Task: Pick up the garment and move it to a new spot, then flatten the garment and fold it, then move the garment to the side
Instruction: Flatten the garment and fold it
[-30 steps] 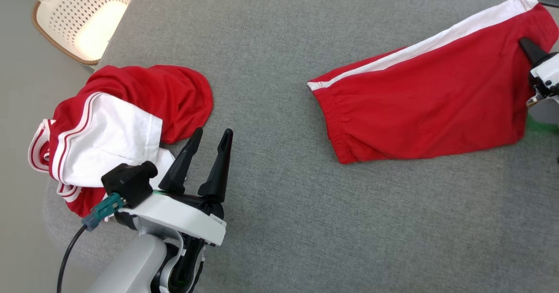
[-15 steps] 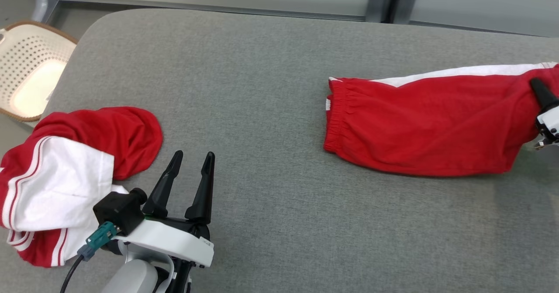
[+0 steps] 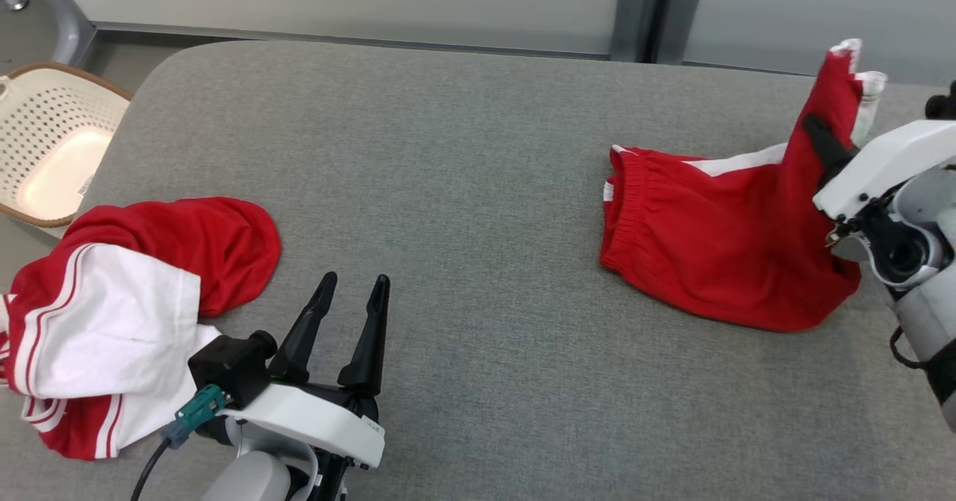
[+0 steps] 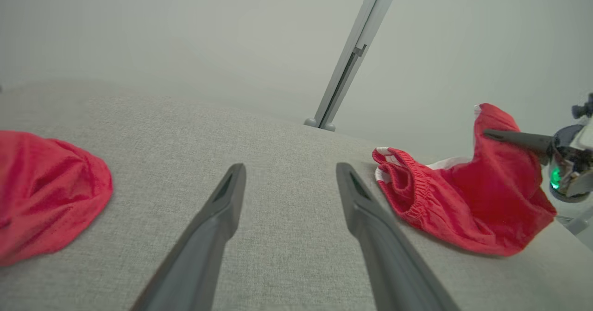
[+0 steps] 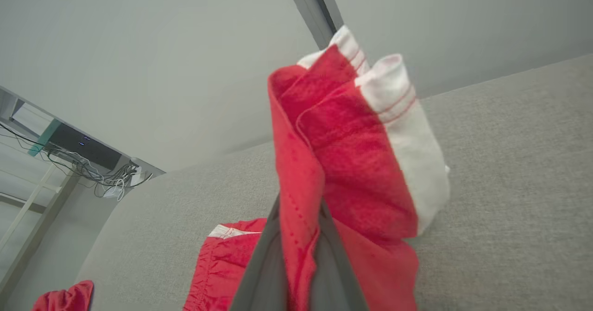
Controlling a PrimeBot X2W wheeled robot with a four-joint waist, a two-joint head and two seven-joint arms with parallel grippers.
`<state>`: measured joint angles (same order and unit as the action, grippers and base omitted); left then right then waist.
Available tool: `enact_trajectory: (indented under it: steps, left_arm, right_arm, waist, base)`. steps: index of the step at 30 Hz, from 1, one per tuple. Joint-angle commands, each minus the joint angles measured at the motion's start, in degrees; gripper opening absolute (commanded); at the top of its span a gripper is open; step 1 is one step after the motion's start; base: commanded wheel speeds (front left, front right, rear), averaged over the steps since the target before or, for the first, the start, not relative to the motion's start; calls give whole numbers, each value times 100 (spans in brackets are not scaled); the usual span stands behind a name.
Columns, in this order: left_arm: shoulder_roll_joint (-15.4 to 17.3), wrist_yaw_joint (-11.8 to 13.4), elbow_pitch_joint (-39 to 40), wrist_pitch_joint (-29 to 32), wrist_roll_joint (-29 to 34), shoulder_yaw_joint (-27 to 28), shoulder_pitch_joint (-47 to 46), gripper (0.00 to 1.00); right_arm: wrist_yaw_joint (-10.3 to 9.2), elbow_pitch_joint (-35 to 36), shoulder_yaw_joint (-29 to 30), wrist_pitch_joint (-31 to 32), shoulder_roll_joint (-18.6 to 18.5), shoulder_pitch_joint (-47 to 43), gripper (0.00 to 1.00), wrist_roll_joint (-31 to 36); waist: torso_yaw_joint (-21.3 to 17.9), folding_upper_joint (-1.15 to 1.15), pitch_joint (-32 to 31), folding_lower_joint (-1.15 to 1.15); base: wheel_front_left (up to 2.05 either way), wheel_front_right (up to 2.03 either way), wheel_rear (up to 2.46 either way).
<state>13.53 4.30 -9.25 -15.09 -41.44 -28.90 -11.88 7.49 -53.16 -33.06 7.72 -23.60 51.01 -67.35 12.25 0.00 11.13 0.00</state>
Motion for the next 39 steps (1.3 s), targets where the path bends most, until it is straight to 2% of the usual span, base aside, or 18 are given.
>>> enact_trajectory:
  steps: [1,8,17,18,19,20,21,25,29,35,39]
  left_arm:
    - [-14,-27,-54,-9,-3,0,47,100]
    - [-135,-114,-210,-8,59,88,7,100]
    - [-245,-208,-365,-9,137,212,72,100]
    - [-249,-216,-377,-9,143,231,86,100]
    - [-249,-222,-393,-8,155,257,92,100]
    - [-244,-223,-408,-9,161,275,89,100]
    - [-237,-226,-421,-9,175,297,77,100]
    - [-192,-218,-428,-9,202,370,62,100]
    - [-117,-173,-366,-9,213,494,116,100]
    - [21,-71,-180,-10,255,693,299,100]
    - [109,-20,24,-10,357,862,449,100]
  right_arm:
    - [0,-219,-102,81,95,63,0,121]
    - [0,-1073,-436,255,779,326,0,452]
    - [0,-1400,-695,243,1114,361,0,634]
    - [0,-1396,-726,227,1140,335,3,651]
    - [0,-1380,-748,198,1173,311,27,648]
    - [0,-1360,-761,176,1211,286,95,636]
    - [0,-1344,-783,160,1253,250,100,631]
    - [0,-1095,-897,60,1330,158,100,602]
    - [0,-452,-940,-163,1272,-19,100,407]
    - [0,678,-883,-839,759,-320,100,147]
    - [0,1016,-808,-1634,281,-536,100,386]
  waist:
    - [164,0,-51,0]
    - [518,0,-49,0]
    - [591,0,-70,0]
    - [565,0,-80,0]
    - [533,0,-89,0]
    - [496,0,-101,0]
    - [453,0,-116,0]
    - [266,0,-189,0]
    - [64,0,-313,0]
    - [-266,0,-541,0]
    - [-493,0,-682,0]
  base:
    - [0,0,0]
    - [0,0,0]
    - [0,0,0]
    - [0,0,0]
    - [0,0,0]
    - [0,0,0]
    - [0,0,0]
    - [0,0,0]
    - [0,0,0]
    - [0,0,0]
    - [0,0,0]
